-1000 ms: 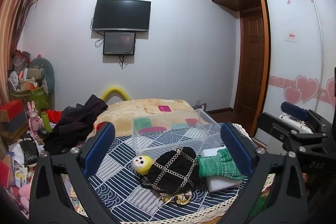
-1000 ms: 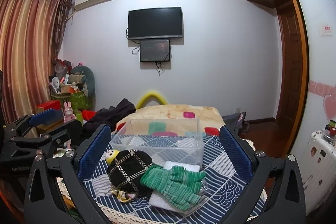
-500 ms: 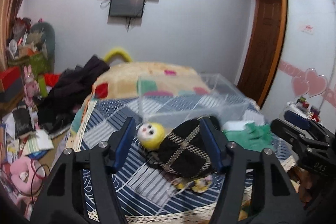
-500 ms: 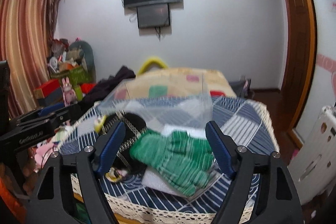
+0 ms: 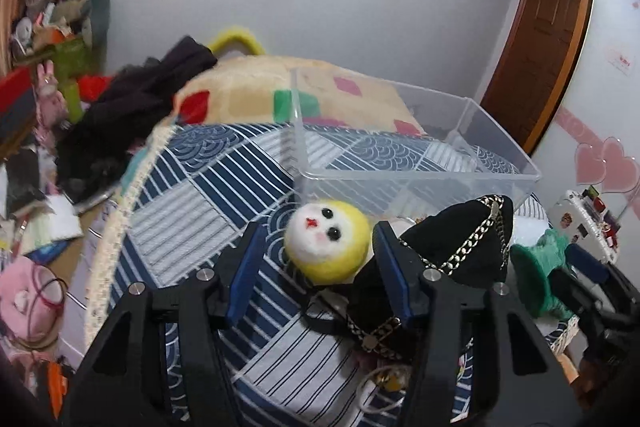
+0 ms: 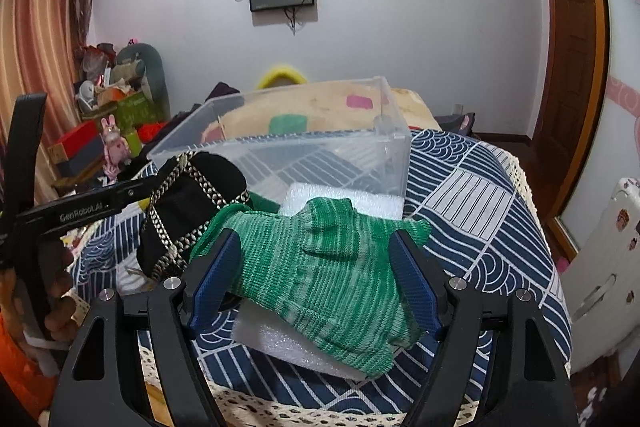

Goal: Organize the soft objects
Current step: 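Grasp the green knitted glove with the right gripper while the left grasps the yellow plush ball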

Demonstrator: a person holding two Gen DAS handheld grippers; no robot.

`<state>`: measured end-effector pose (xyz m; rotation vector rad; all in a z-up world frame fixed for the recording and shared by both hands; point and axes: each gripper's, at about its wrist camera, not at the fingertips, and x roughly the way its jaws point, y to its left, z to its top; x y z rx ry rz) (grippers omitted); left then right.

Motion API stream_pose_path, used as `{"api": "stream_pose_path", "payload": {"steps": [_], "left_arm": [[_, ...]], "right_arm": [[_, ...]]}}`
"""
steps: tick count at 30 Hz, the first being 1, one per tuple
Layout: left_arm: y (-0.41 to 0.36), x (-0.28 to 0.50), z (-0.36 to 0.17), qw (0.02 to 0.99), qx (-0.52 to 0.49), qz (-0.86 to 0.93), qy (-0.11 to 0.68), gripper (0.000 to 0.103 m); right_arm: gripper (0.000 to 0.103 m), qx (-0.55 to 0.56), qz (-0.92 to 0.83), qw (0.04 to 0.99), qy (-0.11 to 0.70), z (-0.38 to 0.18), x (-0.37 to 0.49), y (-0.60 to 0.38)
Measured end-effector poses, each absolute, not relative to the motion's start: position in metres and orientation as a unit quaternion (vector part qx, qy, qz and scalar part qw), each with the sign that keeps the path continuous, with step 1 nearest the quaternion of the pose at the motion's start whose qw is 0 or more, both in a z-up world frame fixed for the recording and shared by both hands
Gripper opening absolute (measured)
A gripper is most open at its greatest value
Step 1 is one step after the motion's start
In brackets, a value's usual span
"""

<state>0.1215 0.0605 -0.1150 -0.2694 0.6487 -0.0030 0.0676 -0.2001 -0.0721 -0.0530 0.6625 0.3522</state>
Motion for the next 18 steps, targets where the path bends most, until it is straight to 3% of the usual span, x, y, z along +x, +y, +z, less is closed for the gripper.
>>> {"api": "stream_pose_path", "payload": {"steps": [3,5,7,10,18], "left_arm": [[0.059,0.130,-0.120,0.936,-0.134,-0.005,0.327,0.055],[0.060,0.136,-0.124,0.932,-0.144,-0.012,0.334,0.055],[0.061,0.139,-0.127,0.929,-0.149,-0.016,0.340,0.055],[0.061,0.138,-0.129,0.927,-0.150,-0.032,0.343,0.046],[0.057,0.122,-0.122,0.936,-0.124,-0.014,0.329,0.044]], "right_arm": [[0.075,-0.033,0.168,0.930,0.326,-0.075,0.069,-0.200],[0.069,-0.041,0.163,0.931,0.324,-0.076,0.069,-0.200],[0.055,-0.051,0.168,0.931,0.321,-0.074,0.066,-0.200],[0.035,-0.056,0.186,0.927,0.319,-0.069,0.064,-0.202],[0.015,-0.052,0.199,0.928,0.311,-0.063,0.064,-0.197]]}}
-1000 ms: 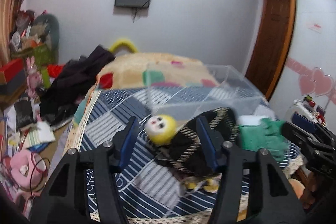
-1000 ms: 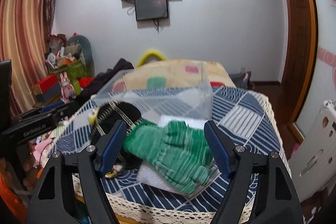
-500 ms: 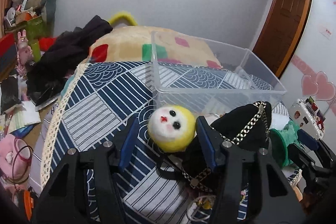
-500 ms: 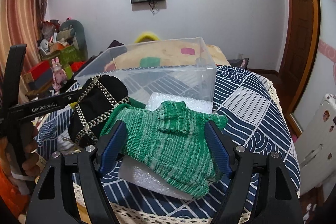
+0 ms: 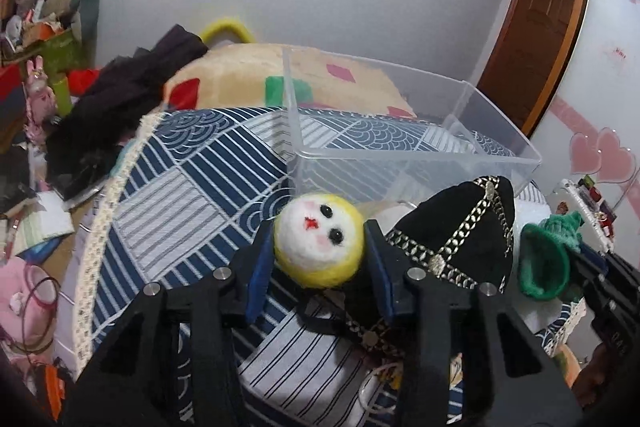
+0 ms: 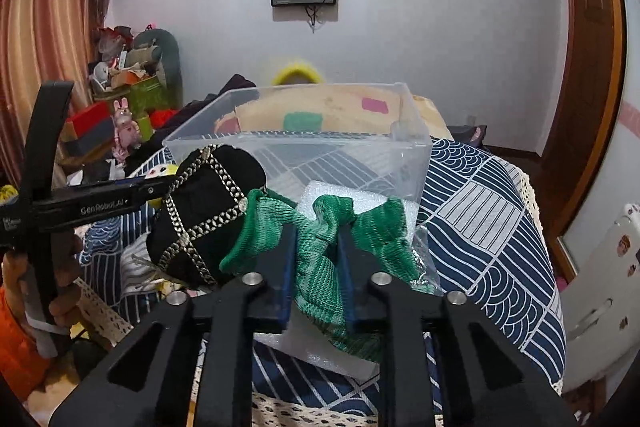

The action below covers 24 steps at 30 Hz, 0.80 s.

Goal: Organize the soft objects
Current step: 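Grasp the green knitted glove with the right gripper while the left grasps the yellow plush ball, then drop the green glove into the clear box with the right gripper while the left drops the yellow ball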

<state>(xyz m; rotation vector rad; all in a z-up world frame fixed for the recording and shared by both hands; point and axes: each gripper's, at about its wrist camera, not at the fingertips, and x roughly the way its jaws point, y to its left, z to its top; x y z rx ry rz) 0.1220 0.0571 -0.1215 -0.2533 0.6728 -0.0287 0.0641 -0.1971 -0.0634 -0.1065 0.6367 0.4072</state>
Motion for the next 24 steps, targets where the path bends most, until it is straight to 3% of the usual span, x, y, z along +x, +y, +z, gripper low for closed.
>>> {"api": "stream_pose_path", "payload": {"steps": [24], "left_arm": [[0.046,0.094,-0.015,0.976,-0.081,-0.034,0.198,0.044]], "right_arm": [[0.013,-0.024,0.184,0.962,0.202,0.012,0.092,-0.198]]}}
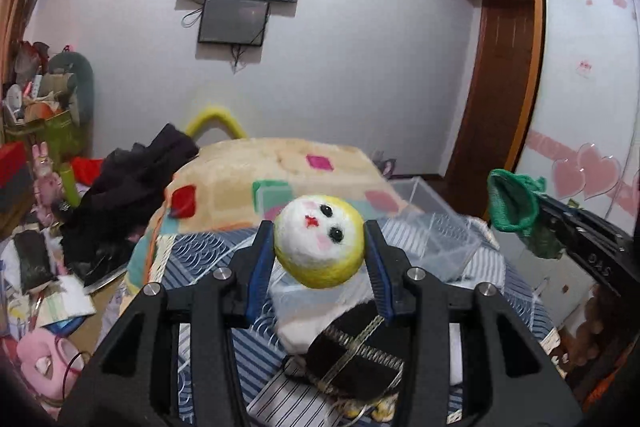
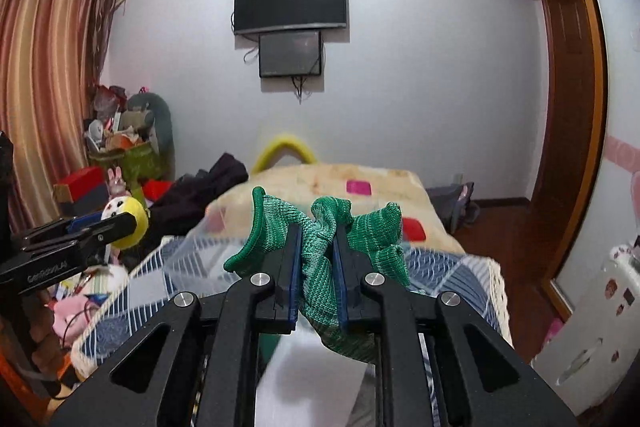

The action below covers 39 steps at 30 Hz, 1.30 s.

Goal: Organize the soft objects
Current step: 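Drop the green glove into the clear box with the right gripper while the left drops the yellow ball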

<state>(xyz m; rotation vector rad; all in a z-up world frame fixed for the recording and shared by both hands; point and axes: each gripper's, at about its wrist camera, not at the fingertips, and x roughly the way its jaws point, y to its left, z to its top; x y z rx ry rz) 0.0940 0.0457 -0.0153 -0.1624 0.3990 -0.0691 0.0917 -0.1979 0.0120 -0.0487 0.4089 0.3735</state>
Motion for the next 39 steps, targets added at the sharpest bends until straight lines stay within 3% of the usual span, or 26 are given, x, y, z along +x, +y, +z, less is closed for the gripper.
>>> {"api": "stream_pose_path", "payload": {"steps": [8,23,31,39], "left_arm": [[0.045,0.129,-0.005,0.975,-0.080,-0.041,0.203,0.044],[0.048,0.208,-0.062,0.939,-0.080,-0.043,0.331,0.044],[0.038,0.219,-0.081,0.933,-0.054,-0.039,0.354,0.044],[0.037,0.217,-0.085,0.928,-0.052,-0.037,0.368,0.051]], "right_arm": [[0.013,-0.031,0.195,0.958,0.206,0.010,0.123,-0.181],[0.013,-0.089,0.221,0.913,0.330,-0.052,0.168,-0.150],[0.013,-0.114,0.224,0.893,0.372,-0.063,0.182,-0.150],[0.030,-0.116,0.215,0.889,0.387,-0.064,0.185,-0.154]]}}
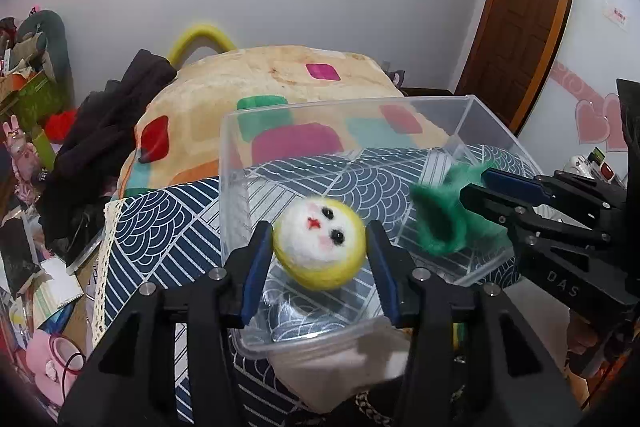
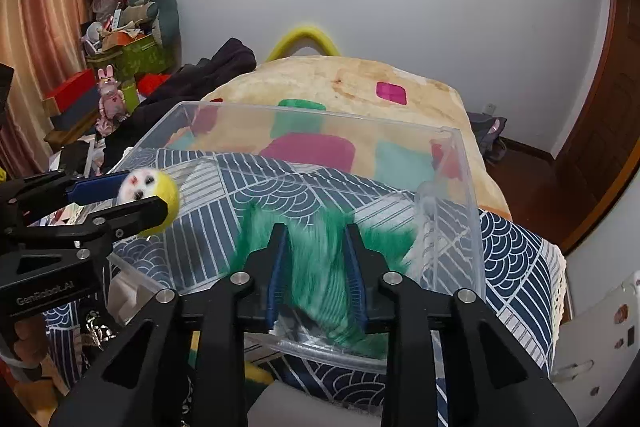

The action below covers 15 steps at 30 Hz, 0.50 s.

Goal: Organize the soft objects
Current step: 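Drop the green glove into the clear box with the right gripper while the left drops the yellow ball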

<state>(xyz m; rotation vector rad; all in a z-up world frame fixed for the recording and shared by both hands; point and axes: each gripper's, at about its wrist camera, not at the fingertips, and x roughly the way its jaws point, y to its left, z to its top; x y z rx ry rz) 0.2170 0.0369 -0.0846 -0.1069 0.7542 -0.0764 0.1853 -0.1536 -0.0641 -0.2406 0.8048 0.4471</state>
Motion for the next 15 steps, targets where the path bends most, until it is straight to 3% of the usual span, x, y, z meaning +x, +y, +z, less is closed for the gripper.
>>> {"api": "stream_pose_path", "payload": {"steps": [2,9,13,15], "left_arm": [[0.036,0.215,-0.082,0.930,-0.047,-0.031,0.364,0.060],[0.040,0.199,-0.062,0.940,-0.044,-0.025,0.339,0.073],[0.040,0.182,-0.046,0.949,-0.047,-0.022,0.312,0.091],[0.040,0.172,-0.037,0.954,-0.046,-0.016,0.295,0.094]], "right_arm": [[0.040,-0.116,0.210,0.893,0.381,-0.060,0.182,-0.155],[0.076,-0.107,0.199,0.915,0.334,-0.032,0.167,-0.159],[0.083,-0.102,0.198,0.929,0.295,-0.010,0.152,-0.160],[0.083,-0.099,0.206,0.932,0.282,-0.002,0.144,-0.161]]}}
